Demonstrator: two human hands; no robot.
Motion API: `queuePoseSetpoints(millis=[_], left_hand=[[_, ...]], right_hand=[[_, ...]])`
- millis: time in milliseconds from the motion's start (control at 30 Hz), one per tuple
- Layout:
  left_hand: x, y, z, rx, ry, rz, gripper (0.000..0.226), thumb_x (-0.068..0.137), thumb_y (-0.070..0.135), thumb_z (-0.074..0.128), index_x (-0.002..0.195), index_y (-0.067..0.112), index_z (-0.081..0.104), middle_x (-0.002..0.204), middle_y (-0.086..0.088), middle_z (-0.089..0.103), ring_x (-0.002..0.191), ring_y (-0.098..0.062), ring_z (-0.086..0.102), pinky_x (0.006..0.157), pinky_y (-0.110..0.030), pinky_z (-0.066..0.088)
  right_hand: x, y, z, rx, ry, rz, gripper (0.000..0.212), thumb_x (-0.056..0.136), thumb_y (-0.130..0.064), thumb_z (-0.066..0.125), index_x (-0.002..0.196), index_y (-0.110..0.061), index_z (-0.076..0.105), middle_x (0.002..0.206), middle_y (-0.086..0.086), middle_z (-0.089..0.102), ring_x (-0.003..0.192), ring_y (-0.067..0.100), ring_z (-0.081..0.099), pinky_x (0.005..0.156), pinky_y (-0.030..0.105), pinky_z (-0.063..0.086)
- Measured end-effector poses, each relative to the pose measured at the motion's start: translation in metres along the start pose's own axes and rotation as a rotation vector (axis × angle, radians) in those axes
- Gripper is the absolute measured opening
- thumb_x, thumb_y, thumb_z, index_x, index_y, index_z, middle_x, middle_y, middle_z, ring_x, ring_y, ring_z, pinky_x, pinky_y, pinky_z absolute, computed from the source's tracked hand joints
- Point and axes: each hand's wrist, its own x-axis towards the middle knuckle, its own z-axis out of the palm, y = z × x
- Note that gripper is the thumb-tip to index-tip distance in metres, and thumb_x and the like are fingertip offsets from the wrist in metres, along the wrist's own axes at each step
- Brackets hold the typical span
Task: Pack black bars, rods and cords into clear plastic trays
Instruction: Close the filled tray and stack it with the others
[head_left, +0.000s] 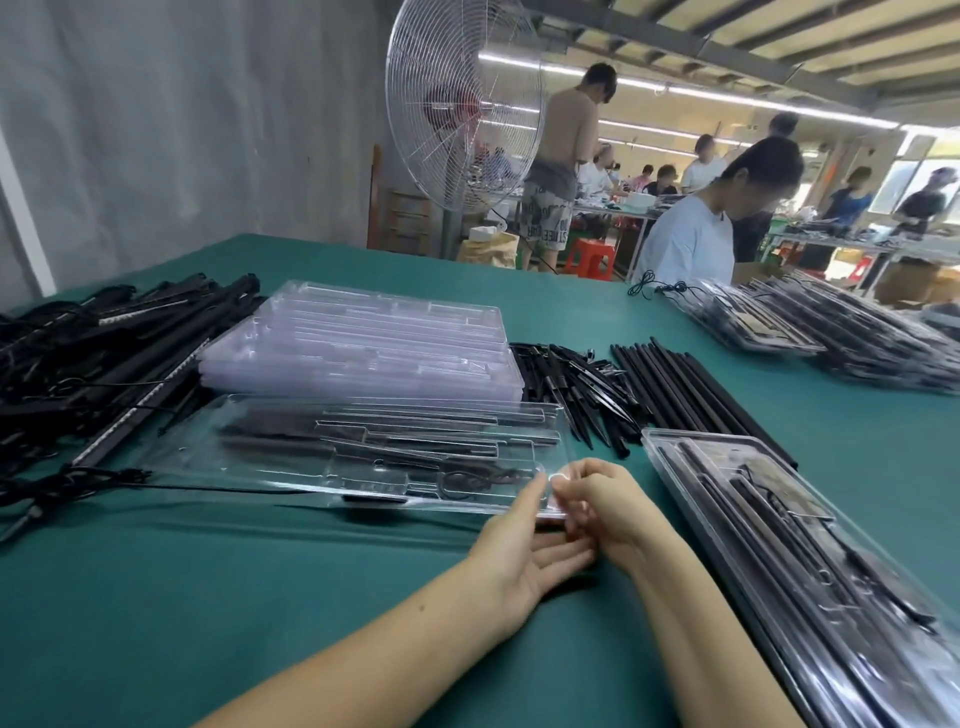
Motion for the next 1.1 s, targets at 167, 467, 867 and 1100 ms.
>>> queuePoseSetpoints(millis=[167, 467, 867, 1100], left_hand=[[0.005, -0.002, 0.015, -0.057, 0.141, 0.105, 0.021, 0.086, 0.028, 0.065, 0.085, 0.008, 0.059, 0.073, -0.017, 0.064, 0.049, -0.017, 0.061, 0.041, -0.022, 0.05], [0.015, -0.01, 0.024, -0.095, 0.202, 0.256, 0.024, 0.078, 0.017, 0.076, 0.089, -0.001, 0.063, 0.072, -0.009, 0.06, 0.062, -0.015, 0.059, 0.058, -0.026, 0.057], [0.019, -0.01, 0.02, -0.14, 0.23, 0.277, 0.015, 0.084, 0.006, 0.067, 0.076, -0.003, 0.057, 0.046, -0.009, 0.056, 0.036, -0.013, 0.057, 0.039, -0.018, 0.047], [0.024, -0.013, 0.012, -0.057, 0.164, 0.305, 0.025, 0.09, 0.019, 0.062, 0.07, 0.004, 0.059, 0.049, -0.005, 0.057, 0.045, -0.013, 0.059, 0.044, -0.019, 0.048]], right_hand=[[0.0, -0.005, -0.006, 0.039, -0.043, -0.092, 0.02, 0.085, 0.006, 0.055, 0.07, -0.003, 0.048, 0.044, 0.001, 0.044, 0.043, 0.015, 0.033, 0.037, 0.019, 0.034], [-0.002, -0.009, -0.012, -0.163, 0.09, -0.18, 0.034, 0.075, 0.0, 0.062, 0.048, -0.018, 0.052, 0.051, -0.003, 0.045, 0.054, 0.013, 0.041, 0.054, 0.025, 0.033], [0.0, -0.009, 0.002, -0.456, 0.066, 0.022, 0.028, 0.09, -0.02, 0.054, 0.064, -0.012, 0.047, 0.053, 0.004, 0.048, 0.043, 0.017, 0.041, 0.039, 0.021, 0.029], [-0.002, -0.005, -0.008, -0.328, -0.198, 0.091, 0.056, 0.089, -0.042, 0.048, 0.037, -0.022, 0.053, 0.046, -0.006, 0.027, 0.037, 0.008, 0.019, 0.04, 0.015, 0.011]])
